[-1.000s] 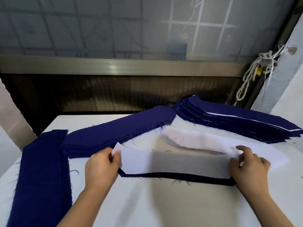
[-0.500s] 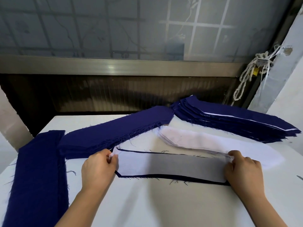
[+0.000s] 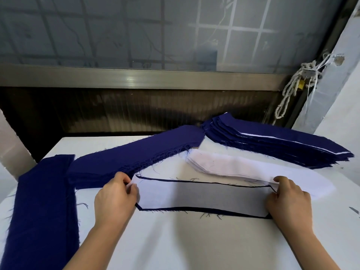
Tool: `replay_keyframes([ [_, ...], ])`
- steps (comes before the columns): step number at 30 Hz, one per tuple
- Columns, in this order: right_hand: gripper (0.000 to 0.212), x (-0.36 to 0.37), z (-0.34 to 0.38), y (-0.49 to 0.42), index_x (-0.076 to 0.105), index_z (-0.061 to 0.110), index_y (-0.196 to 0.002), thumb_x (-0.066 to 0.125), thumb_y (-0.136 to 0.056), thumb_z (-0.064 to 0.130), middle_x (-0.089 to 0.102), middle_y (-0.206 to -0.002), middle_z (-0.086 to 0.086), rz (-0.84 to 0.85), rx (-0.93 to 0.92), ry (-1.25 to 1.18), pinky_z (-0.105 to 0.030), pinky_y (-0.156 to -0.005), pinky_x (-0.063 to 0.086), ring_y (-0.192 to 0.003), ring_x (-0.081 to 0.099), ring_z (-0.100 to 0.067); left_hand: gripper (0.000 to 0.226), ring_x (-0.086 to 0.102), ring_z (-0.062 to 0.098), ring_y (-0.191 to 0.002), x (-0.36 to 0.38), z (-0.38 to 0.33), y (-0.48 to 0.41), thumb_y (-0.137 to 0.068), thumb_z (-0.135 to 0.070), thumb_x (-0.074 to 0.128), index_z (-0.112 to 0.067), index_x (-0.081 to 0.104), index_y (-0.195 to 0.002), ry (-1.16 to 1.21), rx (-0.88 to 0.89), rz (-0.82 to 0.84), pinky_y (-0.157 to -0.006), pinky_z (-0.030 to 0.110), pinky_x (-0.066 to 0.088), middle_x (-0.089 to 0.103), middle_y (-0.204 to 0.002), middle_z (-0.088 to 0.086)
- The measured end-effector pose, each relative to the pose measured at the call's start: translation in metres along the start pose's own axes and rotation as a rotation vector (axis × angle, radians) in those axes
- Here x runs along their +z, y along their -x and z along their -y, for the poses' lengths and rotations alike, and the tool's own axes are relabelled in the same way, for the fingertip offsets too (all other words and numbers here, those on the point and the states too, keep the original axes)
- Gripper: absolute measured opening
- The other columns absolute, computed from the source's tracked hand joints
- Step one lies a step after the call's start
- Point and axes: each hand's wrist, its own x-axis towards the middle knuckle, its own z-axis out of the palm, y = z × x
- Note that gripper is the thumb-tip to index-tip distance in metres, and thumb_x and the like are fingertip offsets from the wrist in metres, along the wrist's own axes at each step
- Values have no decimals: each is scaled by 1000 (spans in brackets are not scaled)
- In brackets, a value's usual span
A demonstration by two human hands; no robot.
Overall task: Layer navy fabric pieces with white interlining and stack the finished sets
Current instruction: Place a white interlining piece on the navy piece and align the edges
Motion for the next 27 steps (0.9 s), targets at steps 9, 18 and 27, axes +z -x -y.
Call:
replay_keyframes([
  [9,19,1,1,5,61,9,-99,60,-81,3,65,-88,-7,7,-97,-120,-36,-59,46,-73,60,-35,26,48,5,-47,4,4,1,-85,-30,70,-28,46,-76,29,207,22,-45,23,29,48,-48,-13],
  [18,17,-5,2,2,44,10,-67,56,-79,6,47,-54,-4,3,15,-24,-32,-47,36,-51,43,-32,36,41,8,-48,12,5,-5,-85,-35,73,-30,44,-65,-74,337,42,-44,24,25,46,-54,-12],
  [27,8,5,50,-33,64,10,-90,60,-87,3,62,-83,0,69,-346,-264,-32,-67,46,-76,55,-20,45,37,10,-46,11,4,-3,-88,-29,69,-34,32,-63,-64,363,53,-43,24,22,44,-52,-10],
])
